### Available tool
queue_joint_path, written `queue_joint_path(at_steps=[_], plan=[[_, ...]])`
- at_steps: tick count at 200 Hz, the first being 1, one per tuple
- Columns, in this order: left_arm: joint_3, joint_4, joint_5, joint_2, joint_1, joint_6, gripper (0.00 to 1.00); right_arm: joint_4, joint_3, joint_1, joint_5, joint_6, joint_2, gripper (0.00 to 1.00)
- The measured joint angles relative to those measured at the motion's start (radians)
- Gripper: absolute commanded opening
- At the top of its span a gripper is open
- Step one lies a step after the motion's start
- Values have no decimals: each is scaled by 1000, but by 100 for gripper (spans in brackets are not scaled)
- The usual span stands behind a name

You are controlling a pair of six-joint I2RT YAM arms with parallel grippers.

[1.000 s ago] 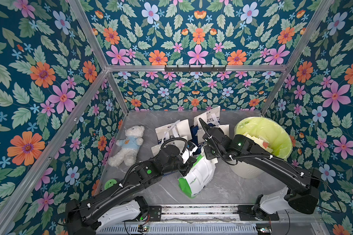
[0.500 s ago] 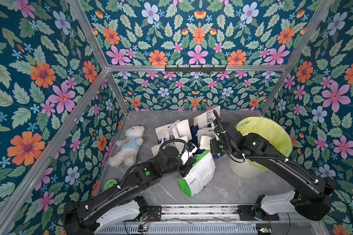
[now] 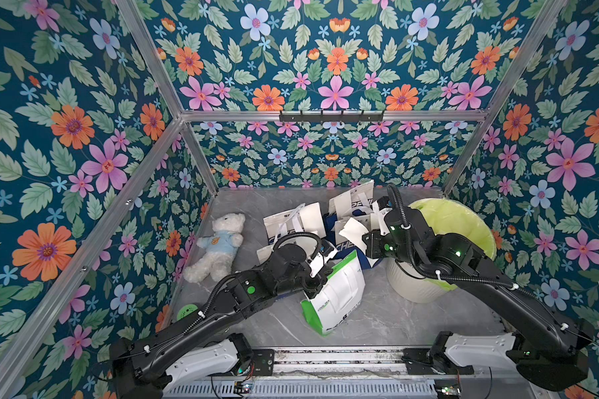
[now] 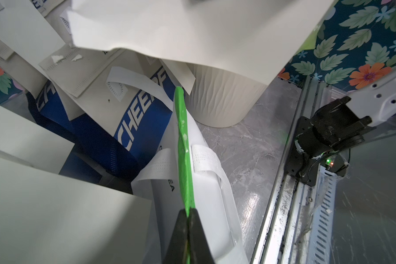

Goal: Shred takeout receipts and throw away
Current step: Place the takeout bag at the center of the board.

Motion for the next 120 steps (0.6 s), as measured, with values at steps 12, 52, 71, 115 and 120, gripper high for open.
queue_joint_path(at_steps=[12, 52, 71, 115, 120], plan=[[27, -29, -17, 14, -1, 23, 0, 14, -32, -16, -9, 0, -34, 0], [85, -84, -65, 53, 0, 97, 0, 71, -122, -60, -64, 1, -114, 0], [97, -94, -98, 64, 0, 120, 40, 104, -152, -61, -105, 0, -130, 0], [119, -85, -243, 37, 1, 132, 99, 179, -219, -62, -197, -13, -170, 0], [119, -75, -251, 21, 2, 127, 99, 188, -225, -62, -206, -22, -177, 0]])
